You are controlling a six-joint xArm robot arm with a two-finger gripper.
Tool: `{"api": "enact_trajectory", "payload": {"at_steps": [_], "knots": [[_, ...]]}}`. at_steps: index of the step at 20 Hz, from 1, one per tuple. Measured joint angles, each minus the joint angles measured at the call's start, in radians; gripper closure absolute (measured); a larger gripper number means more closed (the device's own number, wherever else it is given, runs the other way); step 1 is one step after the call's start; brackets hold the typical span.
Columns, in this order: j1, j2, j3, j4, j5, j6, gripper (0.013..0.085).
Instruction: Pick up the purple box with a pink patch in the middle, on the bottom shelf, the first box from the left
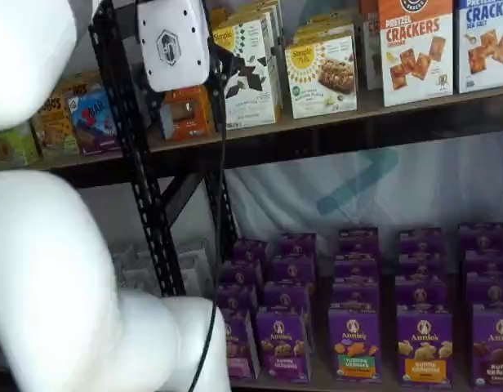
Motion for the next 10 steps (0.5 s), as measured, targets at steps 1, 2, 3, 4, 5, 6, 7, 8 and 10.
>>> {"api": "enact_trajectory", "payload": {"at_steps": [1,2,3,4,5,6,7,8,10], "knots": [[0.009,-0.010,0.009,-0.009,-0.017,0.004,0.0130],[0.019,-0.023,0.021,-0.021,-0.040,0.010,0.0130],[0.018,-0.026,0.023,-0.021,-0.046,0.009,0.0130],[0.018,-0.026,0.024,-0.020,-0.047,0.010,0.0130],[0.021,-0.026,0.025,-0.021,-0.048,0.012,0.0130],[0.023,-0.027,0.027,-0.023,-0.049,0.014,0.0130],[0.025,-0.027,0.029,-0.023,-0.050,0.015,0.0130],[0.027,-0.028,0.034,-0.023,-0.053,0.018,0.0130],[0.040,-0.032,0.047,-0.032,-0.062,0.027,0.0130]]}}
